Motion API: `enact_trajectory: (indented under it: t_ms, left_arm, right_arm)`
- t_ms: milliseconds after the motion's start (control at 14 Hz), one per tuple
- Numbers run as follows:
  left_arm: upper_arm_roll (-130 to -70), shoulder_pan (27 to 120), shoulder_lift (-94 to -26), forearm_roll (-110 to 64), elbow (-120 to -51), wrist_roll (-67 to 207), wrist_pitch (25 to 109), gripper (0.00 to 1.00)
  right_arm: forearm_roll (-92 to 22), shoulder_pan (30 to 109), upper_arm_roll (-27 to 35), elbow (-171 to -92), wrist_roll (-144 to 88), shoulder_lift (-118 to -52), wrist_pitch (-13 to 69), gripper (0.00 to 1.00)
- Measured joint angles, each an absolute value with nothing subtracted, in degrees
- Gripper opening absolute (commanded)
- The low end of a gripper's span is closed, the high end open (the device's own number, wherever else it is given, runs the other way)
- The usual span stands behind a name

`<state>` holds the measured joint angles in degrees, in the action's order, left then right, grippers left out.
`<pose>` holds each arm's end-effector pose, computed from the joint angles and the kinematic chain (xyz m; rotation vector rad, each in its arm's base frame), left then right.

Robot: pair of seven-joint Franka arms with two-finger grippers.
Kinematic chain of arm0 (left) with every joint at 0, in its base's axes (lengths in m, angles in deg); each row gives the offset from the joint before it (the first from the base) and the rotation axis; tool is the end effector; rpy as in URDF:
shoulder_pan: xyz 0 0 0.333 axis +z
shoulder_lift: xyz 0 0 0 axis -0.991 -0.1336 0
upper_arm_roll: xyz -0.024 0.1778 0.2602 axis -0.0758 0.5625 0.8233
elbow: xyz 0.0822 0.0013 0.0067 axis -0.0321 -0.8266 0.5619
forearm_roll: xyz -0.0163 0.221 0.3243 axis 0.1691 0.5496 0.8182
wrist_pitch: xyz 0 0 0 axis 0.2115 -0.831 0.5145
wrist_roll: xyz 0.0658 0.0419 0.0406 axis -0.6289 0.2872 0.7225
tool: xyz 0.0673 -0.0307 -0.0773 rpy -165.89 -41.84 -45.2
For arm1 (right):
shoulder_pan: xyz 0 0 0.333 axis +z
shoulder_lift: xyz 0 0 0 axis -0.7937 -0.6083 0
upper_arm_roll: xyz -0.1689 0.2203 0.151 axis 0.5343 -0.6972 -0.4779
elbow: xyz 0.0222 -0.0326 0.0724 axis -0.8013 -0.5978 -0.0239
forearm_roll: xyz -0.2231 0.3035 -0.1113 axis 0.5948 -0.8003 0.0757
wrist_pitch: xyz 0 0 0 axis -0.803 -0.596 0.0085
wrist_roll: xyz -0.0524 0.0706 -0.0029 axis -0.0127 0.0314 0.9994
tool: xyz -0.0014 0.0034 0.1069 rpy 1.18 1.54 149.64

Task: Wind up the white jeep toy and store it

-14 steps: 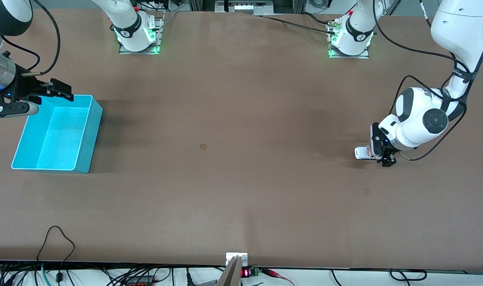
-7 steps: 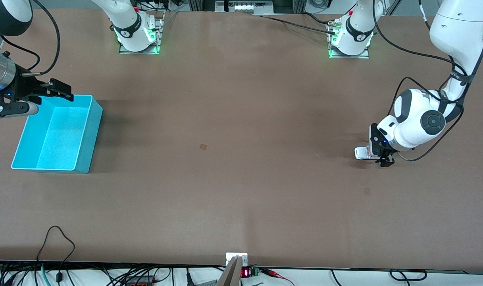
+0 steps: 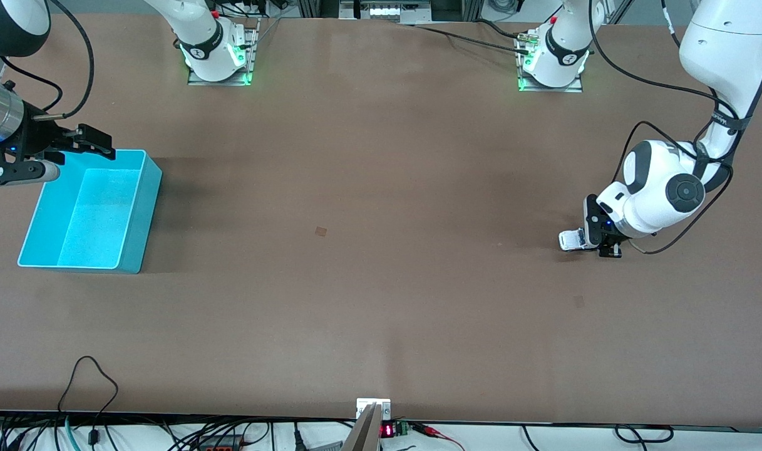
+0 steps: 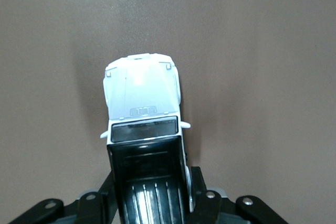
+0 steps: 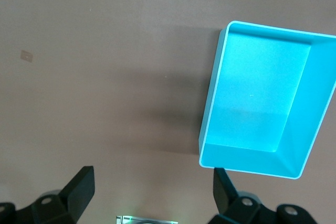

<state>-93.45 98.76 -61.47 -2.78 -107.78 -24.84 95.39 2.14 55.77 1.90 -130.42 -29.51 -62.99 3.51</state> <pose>0.5673 0.0439 0.1855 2.1720 -2.2432 -0.0662 0.5553 -0.0023 0.5495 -3.1275 -0.1715 0.2194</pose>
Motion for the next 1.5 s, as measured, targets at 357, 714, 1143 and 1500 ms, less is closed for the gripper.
enact_trajectory:
  t_ms: [357,714,1143,1500]
  left_arm:
    - [-93.5,98.8,-61.5,-2.8,-107.8,-24.8,95.4,0.45]
    - [-93.5,98.8,-61.5,-2.8,-107.8,-24.9,95.4,0.36]
    - [-93.5,98.7,-61.5,-2.8,-107.8,-24.9,95.4,0.35]
    - [-93.5,98.7,-61.5,-2.7,-107.8,-24.9,95.4,0.21]
  right_arm:
    - [2.1,55.8,1.9,-130.4,-29.5,-63.0,3.4,1.0]
    - [2.1,55.8,1.9,-130.4,-29.5,-63.0,3.4,1.0]
    - [2.1,55.8,1.9,-130.4,-29.5,-63.0,3.3,1.0]
    - [2.1,55.8,1.9,-130.4,-29.5,-63.0,3.3,1.0]
